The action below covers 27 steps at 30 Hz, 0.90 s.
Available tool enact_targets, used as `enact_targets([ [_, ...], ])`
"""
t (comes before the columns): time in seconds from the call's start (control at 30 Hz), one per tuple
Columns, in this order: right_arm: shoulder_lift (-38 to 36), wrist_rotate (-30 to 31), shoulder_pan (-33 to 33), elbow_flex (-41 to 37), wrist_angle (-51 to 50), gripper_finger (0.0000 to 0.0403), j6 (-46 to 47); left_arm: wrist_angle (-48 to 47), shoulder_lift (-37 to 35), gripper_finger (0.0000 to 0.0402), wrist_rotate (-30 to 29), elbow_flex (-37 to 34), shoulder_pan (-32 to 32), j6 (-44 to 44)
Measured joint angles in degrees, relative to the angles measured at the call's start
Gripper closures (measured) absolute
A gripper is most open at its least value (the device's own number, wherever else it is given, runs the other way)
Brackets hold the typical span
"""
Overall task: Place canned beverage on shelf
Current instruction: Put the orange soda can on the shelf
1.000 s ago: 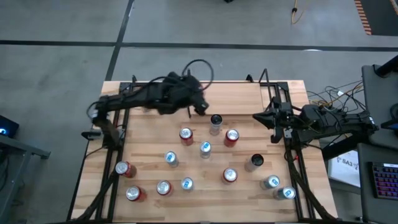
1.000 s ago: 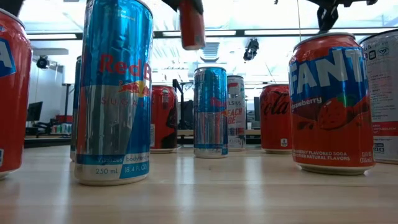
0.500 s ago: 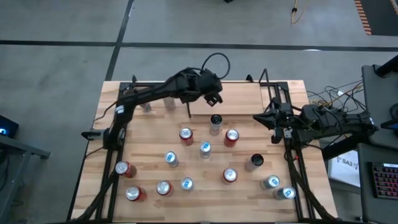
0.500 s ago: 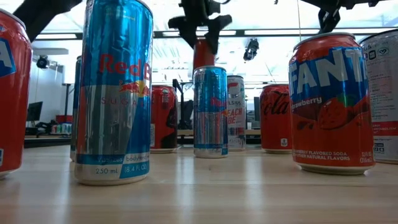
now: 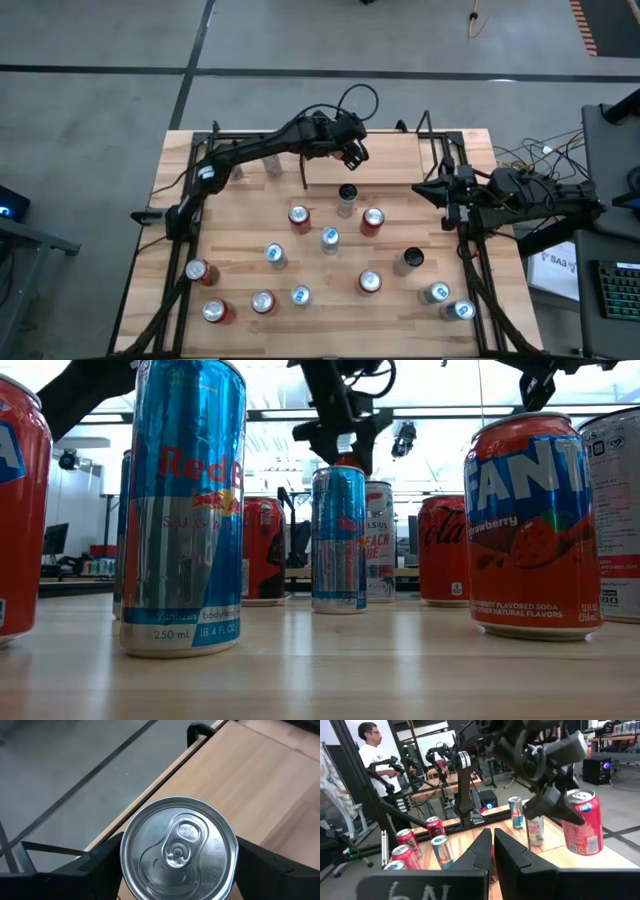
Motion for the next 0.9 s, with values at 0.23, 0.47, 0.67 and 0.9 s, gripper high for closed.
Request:
enact_targets([
  [0.23, 0.0, 0.02, 0.0, 0.0, -0.19, 0.0394, 0.03, -0.36, 1.53, 0.0117, 0.09, -0.11, 0.78, 0.09],
  [0.47, 0.0, 0.02, -0.02, 0.0, -0.28, 0.0394, 0.03, 0.37, 1.53, 0.0117, 2.69, -0.2, 2.4, 0.43],
  [0.67, 0.0, 0.03, -0.01, 0.0, -0.6, 0.0394, 0.08, 1.87, 3.04, 0.0117, 2.92, -0.66, 3.33, 0.37],
  [0.9, 0.0, 0.04, 0.0, 0.0, -0.94, 0.0394, 0.07, 2.16, 4.53, 0.0117, 4.77, -0.94, 3.91, 0.4],
])
